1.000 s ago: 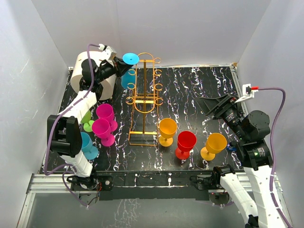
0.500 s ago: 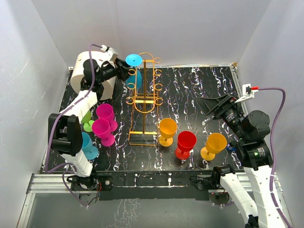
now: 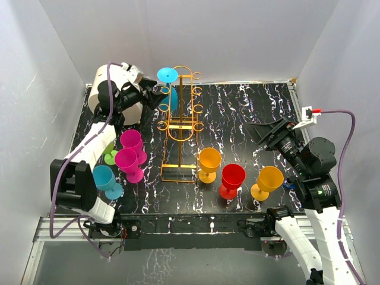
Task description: Place the wine glass upside down on the wine glass rack
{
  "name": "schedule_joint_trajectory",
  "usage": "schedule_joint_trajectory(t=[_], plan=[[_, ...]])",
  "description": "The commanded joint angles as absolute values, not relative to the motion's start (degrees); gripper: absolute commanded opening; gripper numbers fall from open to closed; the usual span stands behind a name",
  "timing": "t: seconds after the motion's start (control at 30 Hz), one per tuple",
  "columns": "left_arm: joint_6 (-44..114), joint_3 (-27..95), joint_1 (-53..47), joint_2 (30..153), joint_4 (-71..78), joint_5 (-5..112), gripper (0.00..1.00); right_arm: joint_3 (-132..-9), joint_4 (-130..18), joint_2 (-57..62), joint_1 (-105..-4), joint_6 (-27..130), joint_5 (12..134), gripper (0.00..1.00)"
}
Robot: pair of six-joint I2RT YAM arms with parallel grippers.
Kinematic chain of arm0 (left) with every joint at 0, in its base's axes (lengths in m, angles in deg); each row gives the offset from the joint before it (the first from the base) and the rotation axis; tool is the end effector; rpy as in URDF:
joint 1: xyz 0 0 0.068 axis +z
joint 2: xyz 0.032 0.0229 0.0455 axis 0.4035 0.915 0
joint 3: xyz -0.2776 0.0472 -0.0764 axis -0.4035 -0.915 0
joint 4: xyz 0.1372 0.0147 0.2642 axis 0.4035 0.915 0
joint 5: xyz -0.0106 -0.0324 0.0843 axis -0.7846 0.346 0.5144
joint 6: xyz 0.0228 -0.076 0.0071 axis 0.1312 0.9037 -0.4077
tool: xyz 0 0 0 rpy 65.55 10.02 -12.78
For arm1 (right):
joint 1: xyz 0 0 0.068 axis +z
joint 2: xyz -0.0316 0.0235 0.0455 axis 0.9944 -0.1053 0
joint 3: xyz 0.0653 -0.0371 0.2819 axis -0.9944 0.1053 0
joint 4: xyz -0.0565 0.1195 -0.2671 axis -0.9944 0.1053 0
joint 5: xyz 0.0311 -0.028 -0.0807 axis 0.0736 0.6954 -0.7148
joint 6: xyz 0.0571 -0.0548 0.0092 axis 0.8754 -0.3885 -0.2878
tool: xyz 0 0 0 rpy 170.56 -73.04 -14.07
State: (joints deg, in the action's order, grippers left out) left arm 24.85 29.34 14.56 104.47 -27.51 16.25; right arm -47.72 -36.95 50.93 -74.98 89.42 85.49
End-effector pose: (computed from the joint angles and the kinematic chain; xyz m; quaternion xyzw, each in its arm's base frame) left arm 0.4068 -0.1157 0.3733 0.3370 0.5629 -0.3102 0.6880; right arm 0.1623 0.0491 0.4196 0.0989 0.7003 0.4235 0.5660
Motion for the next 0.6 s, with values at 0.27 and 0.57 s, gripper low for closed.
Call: schedule_joint_trajectory(t=[0.27,0.57], plan=[[21.87,20.53,14.65,83.02,-8.52,42.79,0.76,-51.96,-25.58,48.98,-74.99,85.02,79.4,0.72],[36.64,25.97,14.83,72.03,14.83,50.69,0.99,-62.07,-7.31,38.14,-74.99,76.25,80.4,0.66]])
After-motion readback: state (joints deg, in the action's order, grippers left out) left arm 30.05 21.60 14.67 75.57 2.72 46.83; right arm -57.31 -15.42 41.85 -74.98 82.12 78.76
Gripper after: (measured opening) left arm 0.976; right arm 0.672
